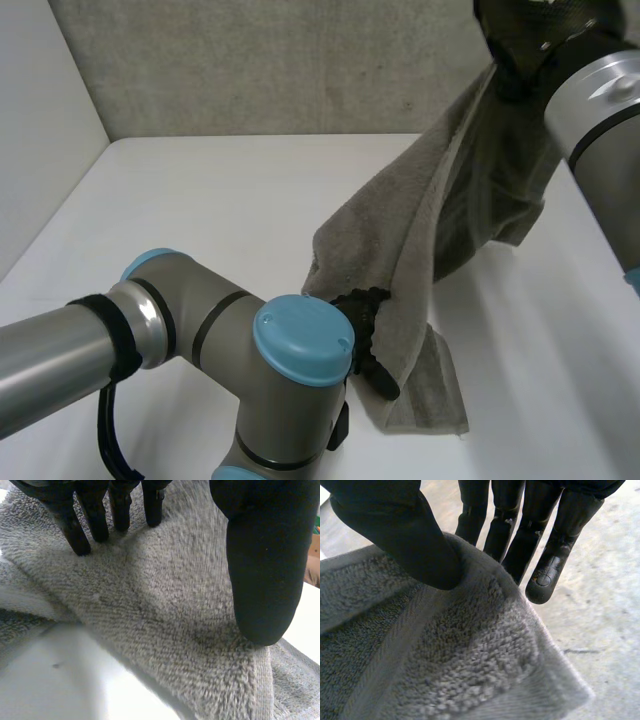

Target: Fold the towel.

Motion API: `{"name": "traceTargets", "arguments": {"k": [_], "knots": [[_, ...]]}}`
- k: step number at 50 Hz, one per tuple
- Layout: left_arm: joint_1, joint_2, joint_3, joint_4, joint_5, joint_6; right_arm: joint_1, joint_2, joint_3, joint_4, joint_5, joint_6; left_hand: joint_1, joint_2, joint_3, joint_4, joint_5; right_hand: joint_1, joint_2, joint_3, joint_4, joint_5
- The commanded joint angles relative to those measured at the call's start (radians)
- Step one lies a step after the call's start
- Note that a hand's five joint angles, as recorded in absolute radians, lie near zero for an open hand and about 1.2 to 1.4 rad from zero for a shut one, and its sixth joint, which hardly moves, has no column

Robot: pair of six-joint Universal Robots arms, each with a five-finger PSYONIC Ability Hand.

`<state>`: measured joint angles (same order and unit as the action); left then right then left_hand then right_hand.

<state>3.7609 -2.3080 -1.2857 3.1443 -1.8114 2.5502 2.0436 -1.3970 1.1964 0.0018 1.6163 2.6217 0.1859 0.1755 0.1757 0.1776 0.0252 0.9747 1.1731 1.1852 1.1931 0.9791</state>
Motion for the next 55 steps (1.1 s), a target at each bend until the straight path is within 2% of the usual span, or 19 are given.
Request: {"name": "traceTargets", "arguments": {"k": [1,10,11,12,13,15,16,19,27,32,35,37,40,42,43,45,47,49,55], "knots": [[-0.007,0.004,0.008,0.007,0.000,-0.002,0.001,-0.094,0.029,-0.025,0.016,0.049,0.010,0.020,0.020,0.018,-0.004,0.422,0.223,0.211,0.203,0.243],[-0.035,-0.016,0.011,0.037,-0.006,0.005,0.007,-0.149,0.038,-0.025,0.014,0.077,0.089,0.100,0.099,0.098,0.075,0.422,0.223,0.211,0.203,0.243],[-0.035,-0.018,0.012,0.043,-0.012,0.007,0.007,-0.155,0.042,-0.025,0.014,0.080,0.168,0.178,0.178,0.176,0.154,0.422,0.223,0.211,0.203,0.243],[-0.035,-0.021,0.014,0.049,-0.026,0.007,0.007,-0.157,0.043,-0.025,0.014,0.081,0.392,0.403,0.403,0.401,0.378,0.422,0.223,0.211,0.203,0.243],[-0.035,-0.021,0.014,0.049,-0.026,0.007,0.007,-0.157,0.043,-0.025,0.014,0.081,0.395,0.405,0.405,0.403,0.381,0.422,0.223,0.211,0.203,0.243],[-0.035,-0.034,0.017,0.080,-0.069,0.010,0.007,-0.155,0.043,-0.025,0.014,0.081,0.801,0.811,0.811,0.809,0.787,0.422,0.223,0.211,0.203,0.243],[-0.035,-0.034,0.017,0.080,-0.069,0.010,0.007,-0.155,0.043,-0.025,0.014,0.081,0.803,0.813,0.813,0.811,0.789,0.422,0.223,0.211,0.203,0.243],[-0.035,-0.047,0.016,0.120,-0.098,0.030,0.007,-0.154,0.045,-0.026,0.016,0.081,1.208,1.219,1.219,1.217,1.194,0.422,0.223,0.211,0.203,0.243],[-0.016,0.007,-0.009,0.131,-0.111,0.137,0.000,-0.131,0.038,-0.029,0.013,0.067,1.210,1.221,1.221,1.219,1.196,0.422,0.223,0.211,0.203,0.243],[0.089,0.148,-0.049,0.128,-0.101,0.202,-0.010,-0.111,0.034,-0.026,0.007,0.055,1.210,1.221,1.221,1.219,1.196,0.422,0.223,0.211,0.203,0.243],[0.168,0.255,-0.061,0.120,-0.072,0.278,-0.011,-0.089,0.035,-0.014,0.001,0.024,1.210,1.221,1.221,1.219,1.196,0.422,0.223,0.211,0.203,0.243],[0.239,0.347,-0.070,0.112,-0.005,0.414,-0.014,-0.070,0.043,-0.014,-0.010,-0.015,1.210,1.221,1.221,1.219,1.196,0.422,0.223,0.211,0.203,0.243],[0.277,0.386,-0.066,0.111,0.041,0.489,-0.014,-0.059,0.046,-0.013,-0.012,-0.032,1.210,1.221,1.221,1.219,1.196,0.422,0.223,0.211,0.203,0.243],[0.345,0.452,-0.063,0.100,0.143,0.653,-0.011,-0.031,0.058,-0.006,-0.016,-0.052,1.210,1.221,1.221,1.219,1.196,0.422,0.223,0.211,0.203,0.243],[0.346,0.452,-0.063,0.100,0.144,0.654,-0.011,-0.031,0.058,-0.006,-0.016,-0.052,1.210,1.221,1.221,1.219,1.196,0.422,0.223,0.211,0.203,0.243],[0.405,0.492,-0.052,0.068,0.236,0.810,-0.014,-0.004,0.066,-0.003,-0.018,-0.057,1.210,1.221,1.221,1.219,1.196,0.422,0.223,0.211,0.203,0.243],[0.405,0.492,-0.052,0.068,0.236,0.811,-0.014,0.010,0.069,-0.005,-0.018,-0.055,1.210,1.221,1.221,1.219,1.196,0.422,0.223,0.211,0.203,0.243],[0.477,0.492,-0.041,0.021,0.311,0.939,-0.014,0.026,0.074,-0.005,-0.019,-0.054,1.210,1.221,1.221,1.219,1.196,0.422,0.223,0.211,0.203,0.243],[0.548,0.429,-0.052,-0.030,0.350,1.033,-0.013,0.065,0.107,-0.005,-0.022,-0.058,1.210,1.221,1.221,1.219,1.196,0.422,0.223,0.211,0.203,0.243]]}}
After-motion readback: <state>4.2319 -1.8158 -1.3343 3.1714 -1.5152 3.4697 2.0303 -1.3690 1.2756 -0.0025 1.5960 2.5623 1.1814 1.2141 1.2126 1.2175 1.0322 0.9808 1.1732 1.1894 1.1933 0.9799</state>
